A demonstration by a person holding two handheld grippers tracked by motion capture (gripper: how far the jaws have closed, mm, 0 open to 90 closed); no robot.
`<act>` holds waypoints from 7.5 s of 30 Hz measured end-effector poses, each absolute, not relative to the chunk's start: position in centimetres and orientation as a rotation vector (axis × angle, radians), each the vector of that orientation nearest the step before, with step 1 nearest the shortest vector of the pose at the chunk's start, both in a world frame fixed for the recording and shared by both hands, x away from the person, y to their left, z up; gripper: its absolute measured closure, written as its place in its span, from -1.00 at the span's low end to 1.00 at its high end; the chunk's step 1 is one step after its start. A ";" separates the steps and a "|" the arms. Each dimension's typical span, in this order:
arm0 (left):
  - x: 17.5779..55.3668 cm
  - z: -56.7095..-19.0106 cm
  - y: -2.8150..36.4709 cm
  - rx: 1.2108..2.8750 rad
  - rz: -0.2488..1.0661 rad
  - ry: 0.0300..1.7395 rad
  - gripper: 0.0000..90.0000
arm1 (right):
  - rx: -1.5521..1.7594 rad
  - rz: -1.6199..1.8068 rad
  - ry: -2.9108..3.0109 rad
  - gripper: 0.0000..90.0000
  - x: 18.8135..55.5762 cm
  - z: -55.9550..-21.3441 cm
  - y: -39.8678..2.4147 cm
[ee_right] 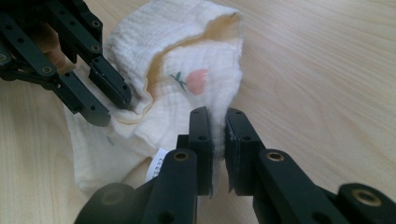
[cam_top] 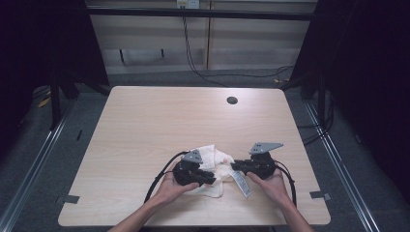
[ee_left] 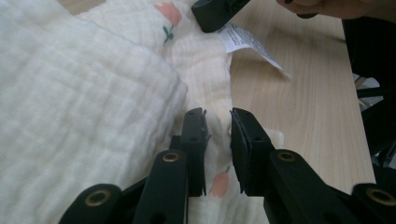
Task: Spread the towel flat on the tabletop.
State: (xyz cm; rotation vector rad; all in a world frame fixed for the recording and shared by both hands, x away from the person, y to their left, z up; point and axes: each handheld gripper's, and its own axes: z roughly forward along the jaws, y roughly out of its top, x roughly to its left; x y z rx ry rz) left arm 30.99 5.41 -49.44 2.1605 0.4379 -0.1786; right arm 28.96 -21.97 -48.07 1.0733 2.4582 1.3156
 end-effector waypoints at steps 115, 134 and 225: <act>29.6 -32.0 21.8 1.826 0.194 0.522 0.94 | 0.713 1.562 2.252 0.93 24.4 -29.8 -24.0; 33.1 -38.8 20.0 1.871 0.093 0.644 0.94 | 0.964 1.541 2.288 0.93 29.5 -37.7 -25.9; 33.3 -47.0 20.2 2.130 0.040 0.728 0.52 | 1.136 1.182 2.472 0.29 28.8 -46.1 -22.4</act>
